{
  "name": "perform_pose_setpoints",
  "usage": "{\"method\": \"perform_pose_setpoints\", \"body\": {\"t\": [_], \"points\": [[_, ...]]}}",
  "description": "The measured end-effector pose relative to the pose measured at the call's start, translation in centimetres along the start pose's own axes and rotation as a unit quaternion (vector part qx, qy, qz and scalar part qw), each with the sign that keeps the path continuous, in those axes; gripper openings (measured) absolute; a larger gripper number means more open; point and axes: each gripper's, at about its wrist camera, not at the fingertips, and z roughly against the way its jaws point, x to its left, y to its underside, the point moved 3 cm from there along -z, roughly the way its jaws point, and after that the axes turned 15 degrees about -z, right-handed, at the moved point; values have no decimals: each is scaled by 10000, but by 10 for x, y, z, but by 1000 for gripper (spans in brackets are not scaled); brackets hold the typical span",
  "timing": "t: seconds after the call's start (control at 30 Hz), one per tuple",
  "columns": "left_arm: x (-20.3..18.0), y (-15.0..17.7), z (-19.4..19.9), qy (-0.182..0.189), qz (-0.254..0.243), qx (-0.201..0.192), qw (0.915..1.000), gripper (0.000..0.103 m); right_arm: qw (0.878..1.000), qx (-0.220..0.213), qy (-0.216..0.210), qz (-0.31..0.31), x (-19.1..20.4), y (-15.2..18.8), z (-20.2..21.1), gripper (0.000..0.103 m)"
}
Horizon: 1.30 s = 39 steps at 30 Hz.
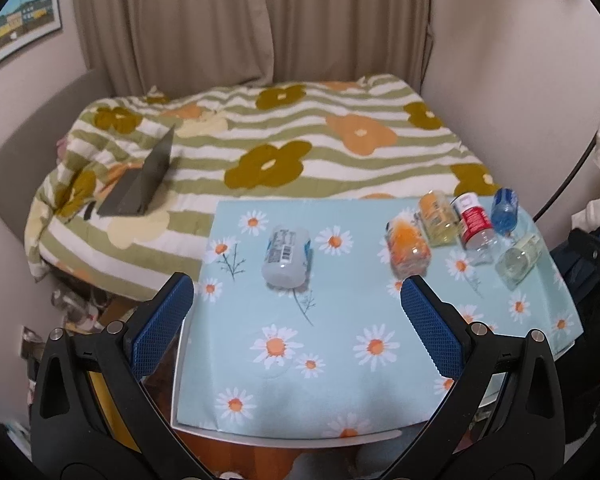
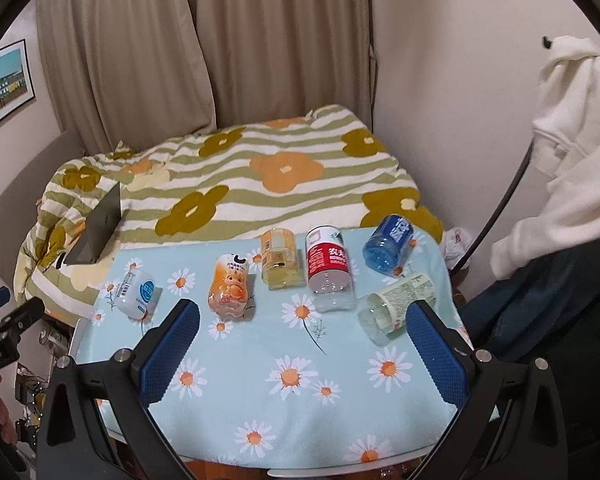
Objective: Flip cup upright
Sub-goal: 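Move the right tool to the orange-labelled cup and close on it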
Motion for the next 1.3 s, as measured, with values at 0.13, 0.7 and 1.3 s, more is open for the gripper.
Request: {"method": "perform_pose_setpoints", "body": {"t": [0.13, 0.7, 1.3], "points": [[5, 2, -23, 14, 93, 240, 9997, 103, 9998, 167, 53, 101, 9, -8, -27, 103], [-24, -23, -138, -129, 376, 1261, 9912, 103, 9867, 1393, -234, 803, 38, -31, -194, 99], [-48, -23, -187, -18, 625, 1770, 9822, 103, 9670, 2118, -342, 1378, 45, -19, -282, 85]]}}
